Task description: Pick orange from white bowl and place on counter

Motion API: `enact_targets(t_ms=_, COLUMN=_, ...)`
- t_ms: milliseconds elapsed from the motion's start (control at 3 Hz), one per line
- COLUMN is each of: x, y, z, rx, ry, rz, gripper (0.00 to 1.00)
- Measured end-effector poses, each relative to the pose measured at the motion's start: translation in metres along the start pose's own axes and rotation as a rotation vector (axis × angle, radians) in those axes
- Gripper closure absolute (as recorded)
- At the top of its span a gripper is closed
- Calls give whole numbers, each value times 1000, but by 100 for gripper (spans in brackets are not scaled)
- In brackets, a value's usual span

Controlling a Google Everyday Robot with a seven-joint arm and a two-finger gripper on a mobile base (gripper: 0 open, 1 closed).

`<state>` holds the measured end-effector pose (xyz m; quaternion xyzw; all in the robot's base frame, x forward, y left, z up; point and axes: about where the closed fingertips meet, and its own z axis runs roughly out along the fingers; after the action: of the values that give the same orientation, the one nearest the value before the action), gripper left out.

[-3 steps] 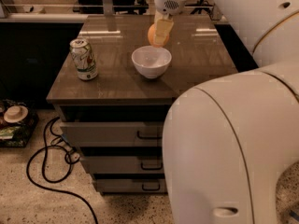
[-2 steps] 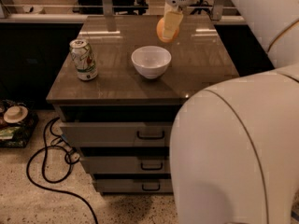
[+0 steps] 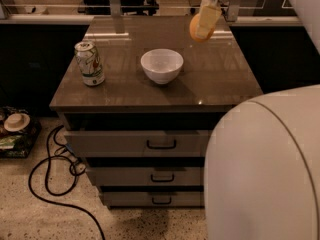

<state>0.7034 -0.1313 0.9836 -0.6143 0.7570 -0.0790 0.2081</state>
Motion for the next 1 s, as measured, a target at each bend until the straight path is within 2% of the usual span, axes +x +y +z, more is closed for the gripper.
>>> enact_targets(t_ms=333, x=27, y=-1, z=6, rx=-27, ry=-23, rz=37, gripper=100)
enact_targets(t_ms=1000, x=65, y=-3, z=51, rx=-120, ry=-76, rz=84, gripper=100)
